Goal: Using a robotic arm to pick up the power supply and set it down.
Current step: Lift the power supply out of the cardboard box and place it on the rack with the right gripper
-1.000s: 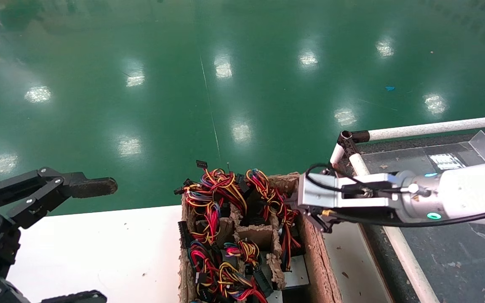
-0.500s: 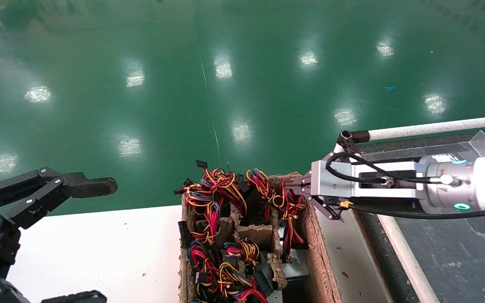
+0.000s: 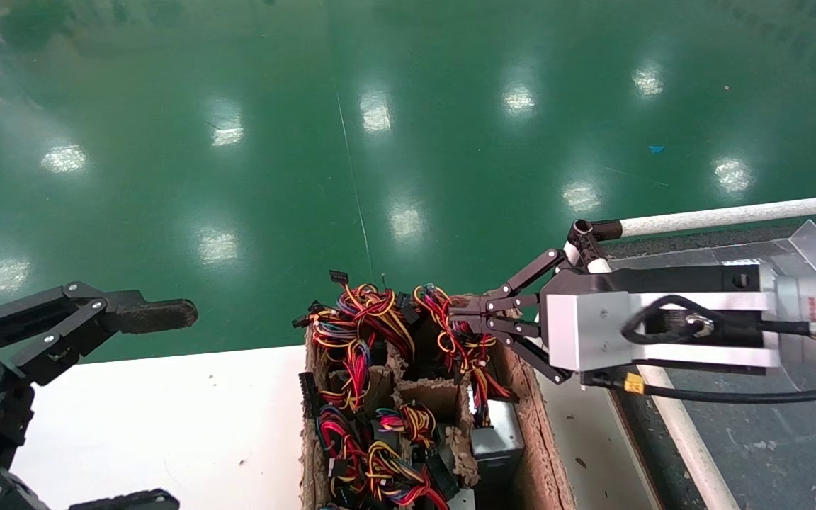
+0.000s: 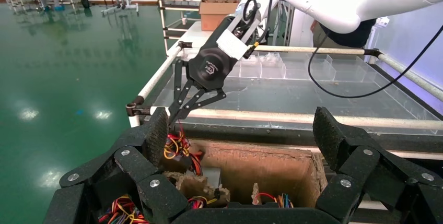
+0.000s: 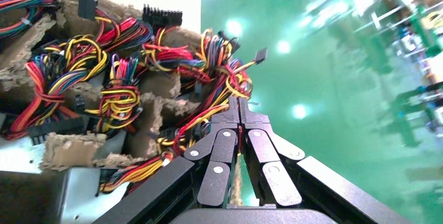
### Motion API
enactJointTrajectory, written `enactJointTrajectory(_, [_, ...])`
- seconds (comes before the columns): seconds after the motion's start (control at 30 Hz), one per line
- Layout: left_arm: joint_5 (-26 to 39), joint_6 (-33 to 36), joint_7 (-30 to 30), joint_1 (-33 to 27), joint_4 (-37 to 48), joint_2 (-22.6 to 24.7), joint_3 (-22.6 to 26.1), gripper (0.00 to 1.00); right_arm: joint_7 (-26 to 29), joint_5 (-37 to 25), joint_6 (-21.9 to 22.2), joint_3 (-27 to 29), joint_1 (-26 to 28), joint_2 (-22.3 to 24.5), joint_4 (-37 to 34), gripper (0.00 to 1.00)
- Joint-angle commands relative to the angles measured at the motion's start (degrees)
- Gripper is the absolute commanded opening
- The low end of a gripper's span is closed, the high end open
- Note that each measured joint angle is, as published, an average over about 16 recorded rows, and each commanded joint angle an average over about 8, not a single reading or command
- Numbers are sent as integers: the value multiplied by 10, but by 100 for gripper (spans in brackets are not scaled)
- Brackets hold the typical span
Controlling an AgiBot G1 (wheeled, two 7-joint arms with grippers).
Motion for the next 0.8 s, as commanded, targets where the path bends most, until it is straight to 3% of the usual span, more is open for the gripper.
enactJointTrajectory(0.03, [0, 0, 0, 0, 0, 0, 0, 100, -24, 15, 3, 9, -8, 3, 0, 0])
enactJointTrajectory(0.3, [-1, -1, 1, 0, 0, -1, 2, 100, -72, 65, 37, 51, -38, 8, -1, 0])
enactJointTrajectory(0.8, [-3, -1, 2, -1, 0, -2, 4, 100, -98, 128, 85, 114, -46, 16, -1, 0])
